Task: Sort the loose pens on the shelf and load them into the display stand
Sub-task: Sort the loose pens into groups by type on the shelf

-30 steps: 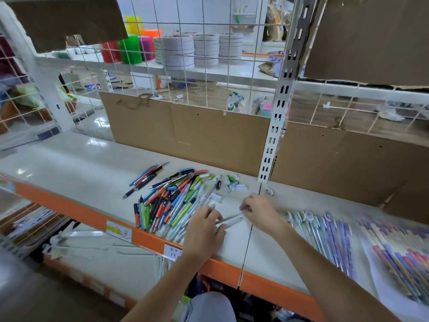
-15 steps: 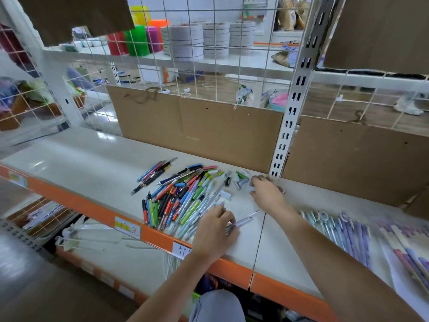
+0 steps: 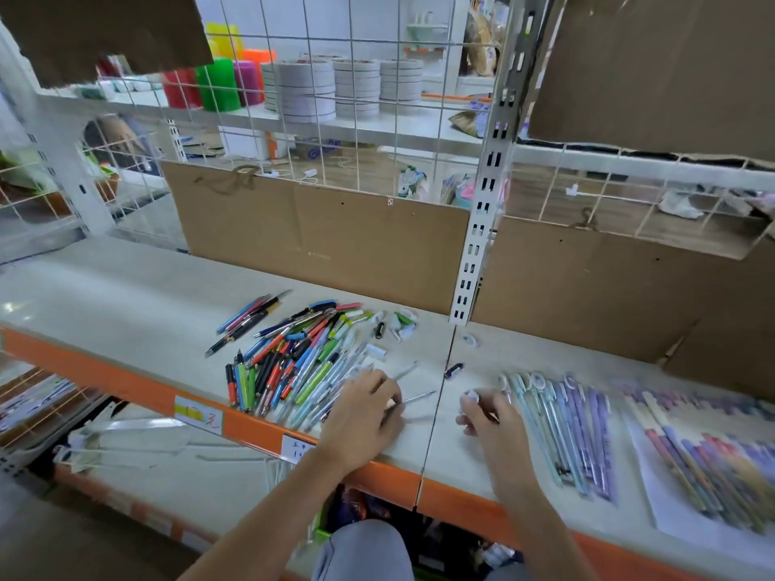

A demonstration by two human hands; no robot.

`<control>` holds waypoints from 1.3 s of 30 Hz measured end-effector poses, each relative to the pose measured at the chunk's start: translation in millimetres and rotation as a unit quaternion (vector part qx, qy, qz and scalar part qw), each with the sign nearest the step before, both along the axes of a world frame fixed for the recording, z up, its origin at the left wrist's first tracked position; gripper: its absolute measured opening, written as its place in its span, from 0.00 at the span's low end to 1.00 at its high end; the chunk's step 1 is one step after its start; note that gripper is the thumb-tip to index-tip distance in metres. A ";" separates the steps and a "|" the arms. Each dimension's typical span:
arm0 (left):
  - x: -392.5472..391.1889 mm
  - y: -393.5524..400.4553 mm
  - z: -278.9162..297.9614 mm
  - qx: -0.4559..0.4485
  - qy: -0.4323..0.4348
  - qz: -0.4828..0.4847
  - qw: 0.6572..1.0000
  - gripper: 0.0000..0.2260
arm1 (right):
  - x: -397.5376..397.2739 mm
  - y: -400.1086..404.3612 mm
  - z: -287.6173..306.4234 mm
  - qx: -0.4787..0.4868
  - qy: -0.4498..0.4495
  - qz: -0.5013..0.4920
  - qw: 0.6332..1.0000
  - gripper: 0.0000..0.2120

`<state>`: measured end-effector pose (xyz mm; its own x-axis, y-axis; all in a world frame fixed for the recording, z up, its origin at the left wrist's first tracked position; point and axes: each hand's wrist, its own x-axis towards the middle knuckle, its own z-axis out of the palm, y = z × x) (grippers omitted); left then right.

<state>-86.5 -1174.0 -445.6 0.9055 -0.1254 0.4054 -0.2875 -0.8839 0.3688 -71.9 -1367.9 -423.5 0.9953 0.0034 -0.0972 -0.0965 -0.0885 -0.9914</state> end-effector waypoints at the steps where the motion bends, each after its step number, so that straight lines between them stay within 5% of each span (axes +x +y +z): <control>1: -2.6 -1.1 2.5 -0.001 0.008 -0.018 1.000 0.04 | -2.1 -0.7 -0.1 -0.005 -0.009 0.004 1.000 0.02; 13: -13.7 -6.7 13.8 0.006 0.068 -0.047 0.997 0.10 | -4.2 -6.3 1.3 0.075 0.004 0.009 0.997 0.05; 23: -10.9 -4.8 8.4 0.010 0.083 -0.034 0.996 0.14 | -1.0 1.9 6.6 -0.034 0.008 0.115 0.993 0.06; 30: -14.6 -5.3 8.2 -0.075 0.003 0.030 0.997 0.15 | 11.5 41.0 23.5 0.012 0.070 0.051 0.996 0.10; 35: -10.8 -3.8 7.2 -0.121 0.009 0.032 0.992 0.08 | 4.6 56.8 24.9 0.084 0.090 0.096 0.988 0.06; 39: -14.3 -1.5 9.4 -0.117 0.027 0.029 0.992 0.23 | 19.9 46.4 36.4 0.043 0.043 0.073 0.996 0.04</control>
